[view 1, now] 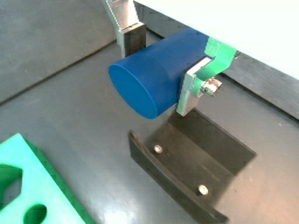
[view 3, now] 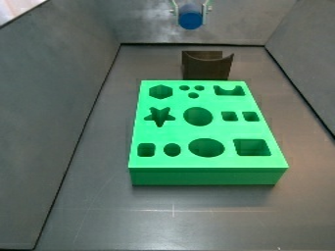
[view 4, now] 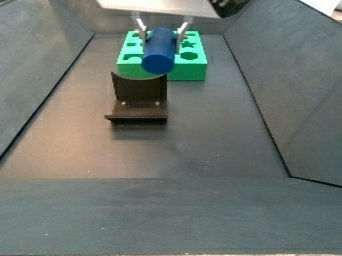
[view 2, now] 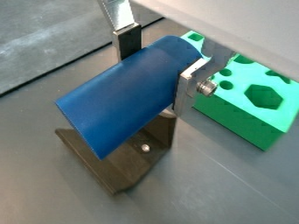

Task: Pick up the oval object. Move up. Place the oval object on the fixture. Regrasp the oval object. Move to above the board. Insert the oval object.
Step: Place the oval object on the fixture.

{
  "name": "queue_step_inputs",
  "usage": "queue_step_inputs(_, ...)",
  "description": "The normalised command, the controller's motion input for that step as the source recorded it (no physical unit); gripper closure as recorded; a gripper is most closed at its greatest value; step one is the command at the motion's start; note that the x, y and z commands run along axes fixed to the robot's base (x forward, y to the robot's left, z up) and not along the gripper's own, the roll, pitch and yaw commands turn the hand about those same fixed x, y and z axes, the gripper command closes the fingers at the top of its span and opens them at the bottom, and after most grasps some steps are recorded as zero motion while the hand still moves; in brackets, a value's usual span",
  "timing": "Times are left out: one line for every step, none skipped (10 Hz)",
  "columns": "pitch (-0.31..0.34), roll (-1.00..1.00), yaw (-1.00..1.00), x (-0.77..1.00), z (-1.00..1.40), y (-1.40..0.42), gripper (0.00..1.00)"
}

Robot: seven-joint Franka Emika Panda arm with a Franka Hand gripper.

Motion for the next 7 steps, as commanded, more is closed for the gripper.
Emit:
queue_step_inputs(0.067,-0.11,0.03,0.6,-0.03,-0.02,1.0)
queue_step_inputs(0.092,-0.11,0.02,0.43,-0.02,-0.01,1.0)
queue_step_inputs(0.067,-1.0,0.01,0.54,0.65,0.01,1.0)
queue_step_inputs(0.079,-1.0,0.0,0.41,0.62,0.03,1.0)
queue_step_inputs(0.09,-1.0,-0.02,0.24,0.39,0.06,1.0)
queue_step_inputs(0.091,-1.0,-0.03,0.12,0.17,0.04,1.0)
queue_step_inputs(0.084,-1.0,-0.03,0.09,0.09,0.04,1.0)
